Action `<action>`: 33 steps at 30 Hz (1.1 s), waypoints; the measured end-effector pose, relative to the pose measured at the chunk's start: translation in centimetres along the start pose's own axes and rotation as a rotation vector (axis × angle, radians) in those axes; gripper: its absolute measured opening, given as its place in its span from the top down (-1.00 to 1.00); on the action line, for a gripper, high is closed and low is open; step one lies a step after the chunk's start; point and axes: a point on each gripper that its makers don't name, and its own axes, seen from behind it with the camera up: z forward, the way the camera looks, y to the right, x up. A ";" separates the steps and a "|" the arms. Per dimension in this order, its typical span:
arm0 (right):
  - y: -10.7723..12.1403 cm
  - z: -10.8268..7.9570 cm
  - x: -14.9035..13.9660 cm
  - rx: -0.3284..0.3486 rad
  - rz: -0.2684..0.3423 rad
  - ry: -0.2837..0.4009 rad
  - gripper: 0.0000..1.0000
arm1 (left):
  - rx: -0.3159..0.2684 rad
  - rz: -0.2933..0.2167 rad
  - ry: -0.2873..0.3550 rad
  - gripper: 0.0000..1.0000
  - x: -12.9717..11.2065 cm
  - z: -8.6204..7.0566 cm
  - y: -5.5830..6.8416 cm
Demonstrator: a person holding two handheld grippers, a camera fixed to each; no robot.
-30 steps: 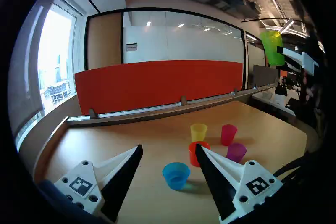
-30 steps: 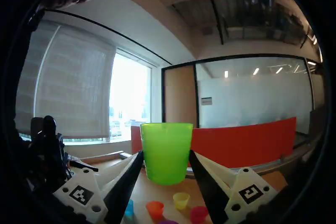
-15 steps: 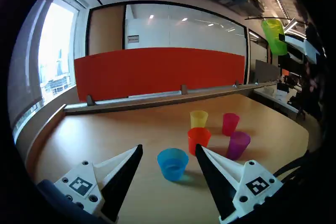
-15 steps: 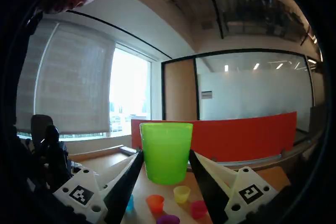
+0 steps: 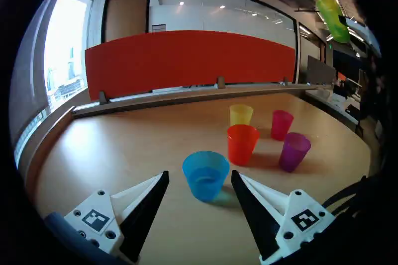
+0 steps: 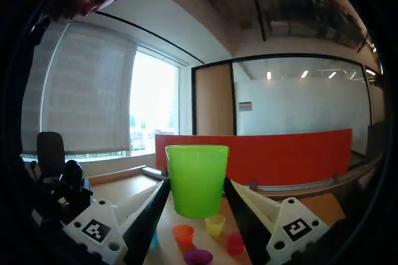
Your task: Pour water
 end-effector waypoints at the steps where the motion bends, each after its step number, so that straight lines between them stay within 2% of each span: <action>1: 0.0 0.0 -0.1 -0.001 0.001 -0.002 -0.63 | 0.001 0.006 -0.009 -0.85 -0.3 0.3 0.0; 8: 0.1 0.1 -0.8 -0.002 0.001 -0.016 -0.63 | -0.005 0.041 -0.061 -0.85 -1.7 1.9 0.6; 17: 0.5 0.4 -1.1 -0.007 0.001 -0.023 -0.63 | -0.010 0.035 -0.077 -0.85 -2.2 3.7 1.0; 33: 1.2 0.8 -1.4 -0.008 0.005 -0.033 -0.64 | -0.010 0.037 -0.100 -0.85 -2.7 6.4 1.0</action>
